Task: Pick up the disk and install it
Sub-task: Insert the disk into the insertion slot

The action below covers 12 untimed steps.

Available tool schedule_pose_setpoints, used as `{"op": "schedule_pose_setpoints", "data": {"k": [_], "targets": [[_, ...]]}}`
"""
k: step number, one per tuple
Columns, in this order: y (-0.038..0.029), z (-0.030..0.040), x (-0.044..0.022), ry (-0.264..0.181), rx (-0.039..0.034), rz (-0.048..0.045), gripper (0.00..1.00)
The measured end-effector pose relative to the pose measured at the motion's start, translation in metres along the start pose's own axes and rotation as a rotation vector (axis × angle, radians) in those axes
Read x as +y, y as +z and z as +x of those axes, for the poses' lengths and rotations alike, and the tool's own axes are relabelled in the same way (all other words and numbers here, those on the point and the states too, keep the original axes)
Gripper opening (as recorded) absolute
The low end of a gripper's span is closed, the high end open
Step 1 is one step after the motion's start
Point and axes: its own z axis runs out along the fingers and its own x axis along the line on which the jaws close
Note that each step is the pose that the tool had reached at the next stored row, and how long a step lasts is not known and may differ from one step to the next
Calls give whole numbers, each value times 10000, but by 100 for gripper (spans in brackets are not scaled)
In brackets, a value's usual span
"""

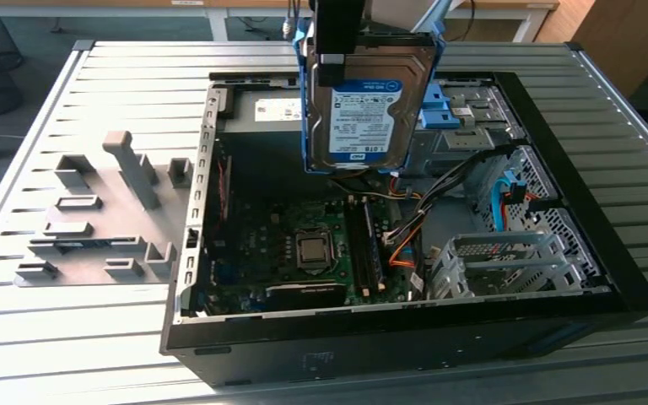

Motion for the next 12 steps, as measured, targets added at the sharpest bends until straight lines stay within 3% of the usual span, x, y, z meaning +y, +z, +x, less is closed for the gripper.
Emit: {"op": "schedule_pose_setpoints", "data": {"k": [9, 12], "targets": [[0, 5, 0, -1, -1, 0, 36], [2, 41, -3, -1, 0, 0, 36]]}}
